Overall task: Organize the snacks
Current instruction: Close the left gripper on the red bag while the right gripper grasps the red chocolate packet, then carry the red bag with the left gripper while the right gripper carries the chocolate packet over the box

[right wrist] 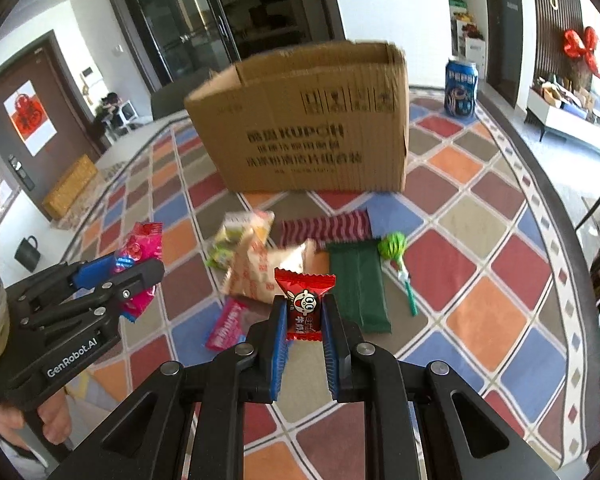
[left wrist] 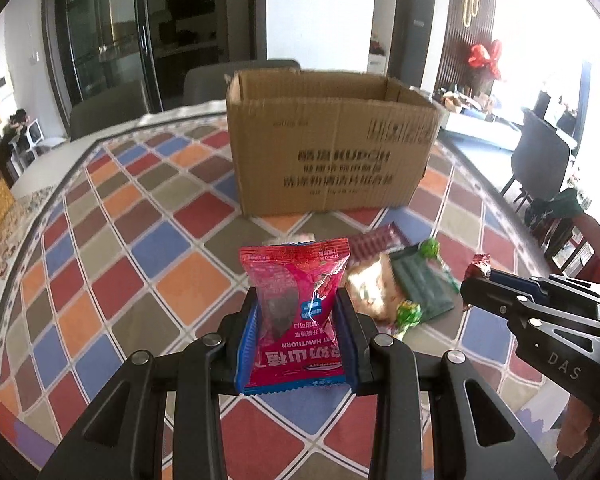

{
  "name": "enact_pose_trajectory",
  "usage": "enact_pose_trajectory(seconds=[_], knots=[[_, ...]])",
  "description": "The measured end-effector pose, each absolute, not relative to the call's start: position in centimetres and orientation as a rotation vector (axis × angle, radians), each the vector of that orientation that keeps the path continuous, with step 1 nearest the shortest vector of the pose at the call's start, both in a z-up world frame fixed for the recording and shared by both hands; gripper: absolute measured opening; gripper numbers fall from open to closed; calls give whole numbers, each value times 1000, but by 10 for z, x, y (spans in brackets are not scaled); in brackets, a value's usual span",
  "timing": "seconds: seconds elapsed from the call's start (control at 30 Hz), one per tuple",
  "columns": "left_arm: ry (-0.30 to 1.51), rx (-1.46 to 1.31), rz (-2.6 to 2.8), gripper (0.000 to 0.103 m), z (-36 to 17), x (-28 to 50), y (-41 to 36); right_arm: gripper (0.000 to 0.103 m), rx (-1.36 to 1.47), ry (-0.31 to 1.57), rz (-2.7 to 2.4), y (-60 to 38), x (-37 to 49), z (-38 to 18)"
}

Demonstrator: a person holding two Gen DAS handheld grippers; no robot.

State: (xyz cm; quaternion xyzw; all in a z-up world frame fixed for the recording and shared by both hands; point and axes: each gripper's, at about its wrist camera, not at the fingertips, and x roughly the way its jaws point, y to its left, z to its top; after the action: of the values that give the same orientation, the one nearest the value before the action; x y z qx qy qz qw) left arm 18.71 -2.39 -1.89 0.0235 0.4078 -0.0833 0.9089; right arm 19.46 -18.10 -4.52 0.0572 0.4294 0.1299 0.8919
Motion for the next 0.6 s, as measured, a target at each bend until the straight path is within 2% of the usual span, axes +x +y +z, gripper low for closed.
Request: enact_pose_trajectory(seconds=[0.6], knots=[[633,63,-183,35,54,208,-30,18,150,690,327,-185,217,25]])
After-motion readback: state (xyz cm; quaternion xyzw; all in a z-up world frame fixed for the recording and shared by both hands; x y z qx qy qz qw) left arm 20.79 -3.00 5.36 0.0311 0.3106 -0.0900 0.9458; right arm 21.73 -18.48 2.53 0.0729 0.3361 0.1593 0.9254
